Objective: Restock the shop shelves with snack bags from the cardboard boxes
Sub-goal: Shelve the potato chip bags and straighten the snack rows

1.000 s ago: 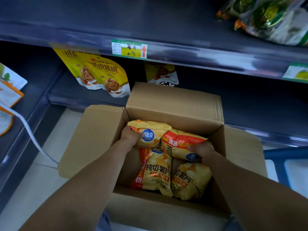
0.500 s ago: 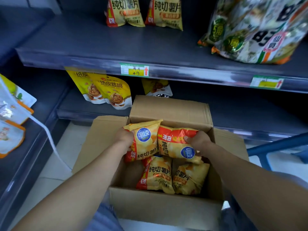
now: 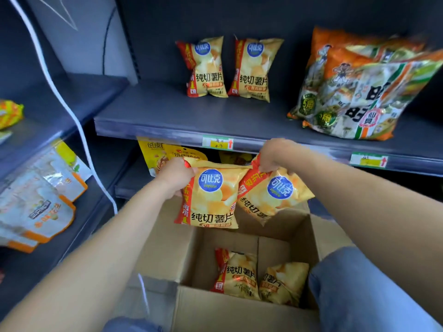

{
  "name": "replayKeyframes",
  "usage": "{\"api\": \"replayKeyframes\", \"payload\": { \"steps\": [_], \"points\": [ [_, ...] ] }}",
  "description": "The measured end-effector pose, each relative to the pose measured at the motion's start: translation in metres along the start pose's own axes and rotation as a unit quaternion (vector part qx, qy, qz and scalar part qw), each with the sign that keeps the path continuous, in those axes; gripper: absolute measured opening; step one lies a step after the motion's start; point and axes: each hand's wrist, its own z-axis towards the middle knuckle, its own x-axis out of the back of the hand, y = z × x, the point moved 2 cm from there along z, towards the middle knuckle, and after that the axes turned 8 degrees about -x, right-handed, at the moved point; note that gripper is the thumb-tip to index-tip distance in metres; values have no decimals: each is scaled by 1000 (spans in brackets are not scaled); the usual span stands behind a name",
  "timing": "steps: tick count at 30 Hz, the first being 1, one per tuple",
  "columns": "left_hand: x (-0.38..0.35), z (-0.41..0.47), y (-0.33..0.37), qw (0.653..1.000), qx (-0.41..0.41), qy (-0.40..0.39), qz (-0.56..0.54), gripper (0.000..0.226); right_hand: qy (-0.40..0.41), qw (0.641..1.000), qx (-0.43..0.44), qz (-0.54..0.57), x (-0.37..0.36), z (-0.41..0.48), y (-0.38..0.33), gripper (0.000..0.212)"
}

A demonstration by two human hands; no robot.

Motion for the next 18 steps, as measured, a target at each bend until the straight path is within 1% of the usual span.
{"api": "replayKeyframes", "payload": {
  "steps": [2, 4, 7, 9, 10, 12, 14, 16, 18],
  "points": [
    [26, 0, 19, 999, -33, 23, 2, 19, 28, 999, 17, -10, 34, -11, -1, 21],
    [49, 3, 35, 996, -63, 57, 8, 22, 42, 999, 16, -26, 60, -14, 1, 31],
    [76, 10, 59, 988, -89, 124, 4, 21, 97, 994, 12, -48, 96, -20, 3, 33],
    [87, 17, 74, 977, -108, 182, -20, 19, 139, 988, 2, -60, 115, -24, 2, 35],
    [90, 21, 80, 970, -115, 211, -31, 22, 157, 986, -1, -60, 122, -24, 2, 36],
    [93, 30, 92, 956, -127, 262, -27, 28, 170, 984, -5, -58, 134, -16, 1, 31],
    [94, 39, 104, 945, -130, 300, -11, 25, 209, 977, -4, -49, 146, -4, 1, 21],
    [94, 51, 114, 939, -131, 318, 9, 23, 248, 968, -12, -34, 154, 8, 0, 27],
    [93, 65, 119, 937, -124, 325, 37, 25, 266, 964, -4, -24, 158, 15, -4, 27]
  ]
}}
